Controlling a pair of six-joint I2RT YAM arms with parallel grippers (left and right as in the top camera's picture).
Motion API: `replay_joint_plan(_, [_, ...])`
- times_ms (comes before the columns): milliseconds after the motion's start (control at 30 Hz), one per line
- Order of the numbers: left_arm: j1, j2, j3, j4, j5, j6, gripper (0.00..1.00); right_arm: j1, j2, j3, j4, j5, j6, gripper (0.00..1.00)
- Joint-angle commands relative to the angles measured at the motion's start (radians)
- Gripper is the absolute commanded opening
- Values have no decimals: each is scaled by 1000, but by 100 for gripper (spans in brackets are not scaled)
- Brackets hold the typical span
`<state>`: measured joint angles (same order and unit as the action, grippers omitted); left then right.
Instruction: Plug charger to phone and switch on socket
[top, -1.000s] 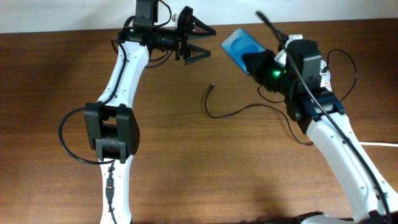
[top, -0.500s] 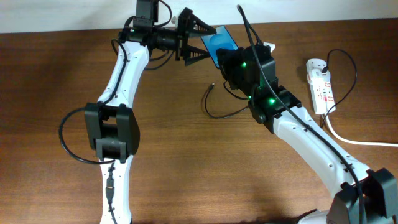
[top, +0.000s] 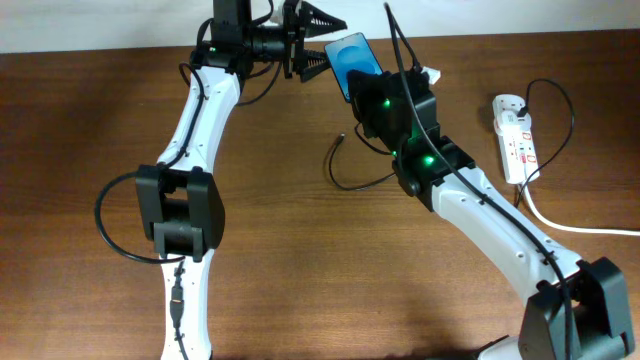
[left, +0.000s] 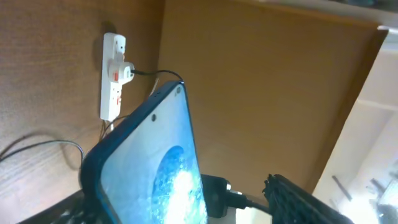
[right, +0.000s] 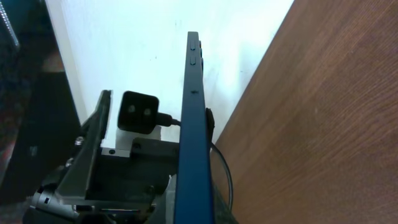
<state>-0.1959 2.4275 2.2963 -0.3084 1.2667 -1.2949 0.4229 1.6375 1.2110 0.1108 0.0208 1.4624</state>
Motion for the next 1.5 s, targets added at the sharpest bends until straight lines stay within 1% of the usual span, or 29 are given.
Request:
replay_joint_plan(0, [-7, -8, 15, 68, 28, -85, 70, 29, 8, 18, 2, -5, -6, 4])
replay_joint_plan(100, [-21, -8, 15, 199, 66, -146, 68, 37, 10, 18, 2, -5, -6, 4])
replay_joint_plan(133, [-26, -8, 15, 210, 72, -155, 66, 37, 10, 18, 3, -5, -6, 4])
replay_joint_plan(300, [-59, -8, 15, 222, 79, -175, 55, 37, 36, 18, 65, -9, -6, 4])
replay_joint_plan(433, [-62, -8, 15, 222, 78, -175, 53, 48, 58, 18, 66, -6, -6, 4])
replay_joint_plan(500, [-62, -8, 15, 222, 75, -174, 49, 48, 58, 18, 74, -8, -6, 4])
replay_joint_plan(600, [-62, -8, 15, 222, 66, -175, 29, 48, 58, 18, 81, -8, -6, 4])
replay_joint_plan(700, [-62, -8, 15, 222, 48, -178, 3, 48, 58, 18, 81, -8, -6, 4])
replay_joint_plan(733, [-62, -8, 15, 222, 40, -187, 0, 48, 58, 18, 82, -8, -6, 4])
replay_joint_plan(800, [-62, -8, 15, 224, 6, -231, 0, 48, 58, 18, 100, -8, -6, 6])
replay_joint_plan(833, [-62, -8, 15, 230, -2, -230, 0, 48, 58, 18, 105, -9, -6, 6])
replay_joint_plan(867, [-62, -8, 15, 237, -6, -230, 0, 48, 58, 18, 107, -9, -6, 9])
replay_joint_plan(900, [-62, -8, 15, 243, -7, -230, 0, 48, 58, 18, 107, -9, -6, 16])
replay_joint_plan(933, [-61, -8, 15, 251, -7, -230, 0, 48, 58, 18, 106, -8, -6, 27])
replay_joint_plan(967, [-56, -8, 15, 257, -8, -211, 0, 48, 58, 18, 106, -8, -6, 47])
replay_joint_plan(1033, [-37, -8, 15, 253, -7, -137, 0, 48, 58, 18, 106, -8, -10, 69])
replay_joint_plan(1067, [-19, -8, 15, 229, -7, -95, 0, 46, 58, 18, 106, -9, -34, 87])
replay_joint_plan(1100, [6, -8, 15, 193, -6, -33, 0, 41, 58, 18, 103, -13, -113, 98])
replay_joint_plan(1167, [47, -8, 15, 74, -7, 92, 0, 34, 58, 18, 103, -28, -187, 98])
replay_joint_plan(1233, [76, -7, 15, -35, -14, 195, 0, 27, 58, 18, 103, -61, -203, 99])
replay_joint_plan(1267, [97, -6, 14, -120, -24, 273, 0, 18, 57, 18, 103, -103, -237, 98])
replay_joint_plan(1300, [115, -5, 14, -179, -26, 326, 0, 11, 56, 18, 102, -144, -289, 98])
replay_joint_plan(1333, [138, -5, 14, -249, -23, 381, 0, -10, 48, 18, 43, -214, -384, 98])
replay_joint_plan(1400, [164, -5, 14, -267, 2, 407, 0, -36, 32, 18, -53, -235, -446, 98])
replay_joint_plan(1467, [206, -5, 14, -270, 46, 430, 0, -88, 12, 18, -211, -247, -554, 98])
